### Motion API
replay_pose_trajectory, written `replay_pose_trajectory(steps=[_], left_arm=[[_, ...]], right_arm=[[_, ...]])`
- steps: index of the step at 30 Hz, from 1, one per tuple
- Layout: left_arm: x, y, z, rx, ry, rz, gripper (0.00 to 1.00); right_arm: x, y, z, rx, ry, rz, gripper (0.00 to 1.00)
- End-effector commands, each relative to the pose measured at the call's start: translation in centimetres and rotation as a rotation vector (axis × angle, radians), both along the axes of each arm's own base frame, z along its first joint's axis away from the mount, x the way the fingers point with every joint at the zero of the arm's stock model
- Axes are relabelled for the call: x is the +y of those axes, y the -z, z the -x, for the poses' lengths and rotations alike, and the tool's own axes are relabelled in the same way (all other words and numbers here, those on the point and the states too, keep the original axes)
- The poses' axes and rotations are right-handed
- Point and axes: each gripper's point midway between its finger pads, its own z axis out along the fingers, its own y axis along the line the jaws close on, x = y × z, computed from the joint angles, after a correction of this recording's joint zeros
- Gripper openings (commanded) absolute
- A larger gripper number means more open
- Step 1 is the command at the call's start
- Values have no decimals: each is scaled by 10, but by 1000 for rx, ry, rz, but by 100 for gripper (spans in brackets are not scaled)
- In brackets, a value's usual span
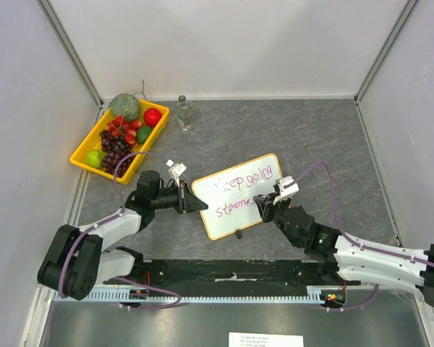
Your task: Write a sentence on the whiteboard
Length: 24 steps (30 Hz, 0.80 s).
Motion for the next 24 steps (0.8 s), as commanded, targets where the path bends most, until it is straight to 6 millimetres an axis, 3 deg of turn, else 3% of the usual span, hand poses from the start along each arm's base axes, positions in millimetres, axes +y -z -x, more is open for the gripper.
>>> replay_pose_trajectory(steps=[1,14,24], left_arm=[[20,14,-32,-88,-152,-102,2],[19,13,-32,-92,-147,-98,2],[19,14,-31,-89,-144,-98,2]], right_arm=[[-6,-1,-4,-6,42,-10,0],[-1,-34,-10,-62,50,-68,0],[4,-33,-14,-63,55,-62,0]])
